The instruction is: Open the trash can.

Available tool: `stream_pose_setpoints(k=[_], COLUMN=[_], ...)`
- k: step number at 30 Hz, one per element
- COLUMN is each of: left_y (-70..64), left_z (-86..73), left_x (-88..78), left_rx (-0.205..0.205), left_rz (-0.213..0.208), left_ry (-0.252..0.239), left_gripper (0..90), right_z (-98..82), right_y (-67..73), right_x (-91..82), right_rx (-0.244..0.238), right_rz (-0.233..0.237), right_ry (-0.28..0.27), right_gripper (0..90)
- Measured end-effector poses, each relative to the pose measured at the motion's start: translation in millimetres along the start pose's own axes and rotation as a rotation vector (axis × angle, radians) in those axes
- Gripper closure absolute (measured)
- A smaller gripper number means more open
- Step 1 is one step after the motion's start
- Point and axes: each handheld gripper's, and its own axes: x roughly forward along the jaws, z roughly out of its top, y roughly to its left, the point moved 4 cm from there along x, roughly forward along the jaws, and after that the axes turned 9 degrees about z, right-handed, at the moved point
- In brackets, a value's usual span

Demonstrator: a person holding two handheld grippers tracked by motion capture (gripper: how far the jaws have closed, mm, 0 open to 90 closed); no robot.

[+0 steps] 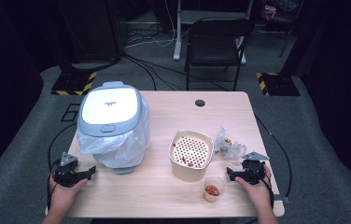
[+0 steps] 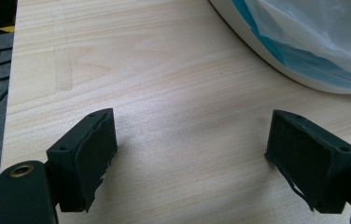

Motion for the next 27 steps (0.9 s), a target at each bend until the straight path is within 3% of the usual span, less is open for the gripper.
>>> stream_pose_setpoints(k=[21, 25, 26, 27], left_y=[-1.2, 0.3, 3.0, 3.4], left_z=[-0.1, -0.3, -1.2, -1.1], left_x=[-1.5, -2.0, -4.4, -4.1], left_rx=[-0.018, -0.018, 0.009, -0.004], left_rz=[0.011, 0.015, 0.007, 0.009], left_ry=[0.015, -0.008, 0.005, -0.009], left_gripper=[17.1, 22.5, 27.1, 30.7], right_z=[0.1, 0.1, 0.1, 0.3], right_y=[-0.3, -0.2, -0.3, -0.4], right_x=[-0.1, -0.1, 0.0, 0.2], right_rx=[-0.003, -0.002, -0.002, -0.003], right_rz=[0.001, 0.001, 0.001, 0.000], right_ry=[0.003, 0.003, 0.003, 0.003], right_gripper=[0.0, 0.0, 0.0, 0.0])
